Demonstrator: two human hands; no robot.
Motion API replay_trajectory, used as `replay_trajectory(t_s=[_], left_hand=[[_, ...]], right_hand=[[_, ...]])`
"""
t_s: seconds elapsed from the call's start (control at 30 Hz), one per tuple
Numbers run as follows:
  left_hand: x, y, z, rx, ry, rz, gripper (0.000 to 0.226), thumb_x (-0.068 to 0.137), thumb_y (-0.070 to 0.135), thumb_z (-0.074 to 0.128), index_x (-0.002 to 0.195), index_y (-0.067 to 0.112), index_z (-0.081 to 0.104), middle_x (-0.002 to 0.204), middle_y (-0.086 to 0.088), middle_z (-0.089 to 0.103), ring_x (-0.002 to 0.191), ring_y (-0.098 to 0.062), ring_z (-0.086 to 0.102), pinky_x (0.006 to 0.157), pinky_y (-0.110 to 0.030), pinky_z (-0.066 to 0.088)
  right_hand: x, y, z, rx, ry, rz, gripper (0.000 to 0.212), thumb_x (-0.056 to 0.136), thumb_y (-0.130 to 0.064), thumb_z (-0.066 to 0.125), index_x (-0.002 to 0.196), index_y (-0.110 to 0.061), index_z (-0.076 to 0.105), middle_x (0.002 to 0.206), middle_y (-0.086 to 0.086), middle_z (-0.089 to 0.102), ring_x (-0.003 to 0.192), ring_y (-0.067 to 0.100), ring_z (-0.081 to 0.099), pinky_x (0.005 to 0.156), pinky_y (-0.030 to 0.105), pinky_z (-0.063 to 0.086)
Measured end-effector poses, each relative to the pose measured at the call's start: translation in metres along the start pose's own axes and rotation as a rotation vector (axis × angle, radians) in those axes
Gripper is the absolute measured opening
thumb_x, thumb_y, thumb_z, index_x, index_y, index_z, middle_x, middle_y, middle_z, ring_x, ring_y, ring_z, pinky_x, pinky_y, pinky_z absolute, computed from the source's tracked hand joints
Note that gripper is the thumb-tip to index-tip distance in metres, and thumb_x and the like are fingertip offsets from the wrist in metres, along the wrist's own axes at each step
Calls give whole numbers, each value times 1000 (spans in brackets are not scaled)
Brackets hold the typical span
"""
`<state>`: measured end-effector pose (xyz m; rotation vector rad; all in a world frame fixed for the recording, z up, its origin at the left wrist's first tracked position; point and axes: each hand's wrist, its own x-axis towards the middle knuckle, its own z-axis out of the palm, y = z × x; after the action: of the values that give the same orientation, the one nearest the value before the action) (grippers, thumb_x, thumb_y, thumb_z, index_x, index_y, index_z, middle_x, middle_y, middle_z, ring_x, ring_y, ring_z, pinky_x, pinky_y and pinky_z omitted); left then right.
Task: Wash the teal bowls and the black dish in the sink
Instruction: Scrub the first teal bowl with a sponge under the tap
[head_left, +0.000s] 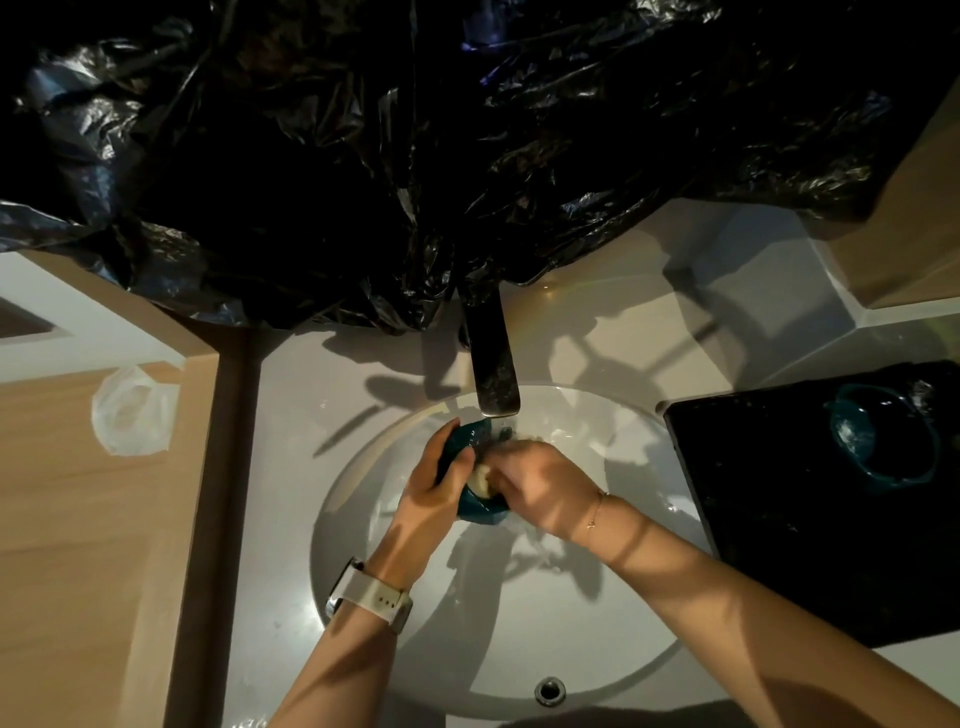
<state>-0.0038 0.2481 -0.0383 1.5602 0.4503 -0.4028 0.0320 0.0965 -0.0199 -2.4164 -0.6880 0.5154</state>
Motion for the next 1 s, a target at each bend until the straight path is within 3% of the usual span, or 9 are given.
replay_trajectory(t_s=[0.2, 0.3, 0.4, 0.5, 0.63, 0.7, 0.8, 0.9, 1.0], left_hand=[[-5, -7, -4, 15, 44, -32, 40, 92, 43, 60, 131, 48, 52, 130, -1, 63, 112, -24, 66, 89, -52, 56], [-8, -8, -4, 20, 68, -16, 45, 92, 46, 57, 136, 44, 48, 131, 0, 60, 117, -25, 60, 98, -50, 53], [-10, -9, -4, -10, 89, -2, 43, 98, 39, 54, 140, 41, 45, 136, -2, 55, 123, -27, 55, 101, -50, 51], [-13, -8, -5, -49, 118, -7, 46, 93, 43, 55, 138, 41, 48, 137, 0, 56, 125, -26, 54, 102, -52, 50], [-15, -4, 1, -61, 140, -20, 46, 87, 48, 55, 133, 50, 49, 131, 2, 60, 120, -25, 58, 100, -51, 51], [-16, -3, 4, -46, 154, -4, 41, 92, 47, 55, 133, 51, 48, 128, 3, 62, 116, -23, 61, 100, -48, 52], [-14, -4, 6, -46, 171, 27, 40, 101, 32, 52, 138, 44, 46, 128, 2, 62, 112, -15, 62, 95, -34, 55], [-17, 0, 12, -92, 169, 30, 41, 101, 25, 51, 141, 34, 47, 128, 1, 61, 108, -9, 62, 68, -13, 55], [-20, 9, 18, -151, 158, 36, 38, 101, 21, 51, 138, 32, 50, 125, 3, 61, 104, -7, 62, 58, -10, 52]], right_hand=[[-19, 4, 5, 202, -70, 14, 20, 92, -7, 54, 101, -10, 72, 92, 2, 69, 84, 14, 60, 80, 22, 46], [-32, 8, -4, 373, 163, 204, 18, 96, -14, 52, 92, -5, 68, 75, -3, 61, 66, 8, 57, 67, 16, 43], [-45, 11, -14, 851, 429, 415, 20, 100, -20, 48, 87, -15, 62, 84, 2, 65, 80, 14, 61, 84, 25, 47], [-48, 13, -17, 1170, 423, 423, 23, 99, -27, 48, 99, -9, 62, 105, 11, 66, 102, 16, 62, 96, 25, 44], [-40, 3, -5, 1037, 180, 346, 17, 77, -33, 58, 84, -19, 65, 123, -3, 51, 116, -3, 49, 93, 11, 37], [-34, 0, 3, 1023, 156, 354, 17, 78, -26, 55, 85, -15, 65, 123, -5, 46, 114, -4, 48, 84, 2, 37], [-17, 2, 5, 1153, 368, 498, 19, 92, -21, 56, 101, -7, 63, 101, 0, 61, 87, 7, 59, 67, 4, 44], [-3, 6, 9, 1042, 576, 533, 9, 89, -8, 64, 90, 0, 68, 79, -2, 68, 73, 12, 64, 70, 16, 47], [3, 4, 13, 1049, 712, 533, 10, 81, 1, 71, 85, 5, 63, 71, -3, 68, 70, 9, 66, 67, 19, 52]])
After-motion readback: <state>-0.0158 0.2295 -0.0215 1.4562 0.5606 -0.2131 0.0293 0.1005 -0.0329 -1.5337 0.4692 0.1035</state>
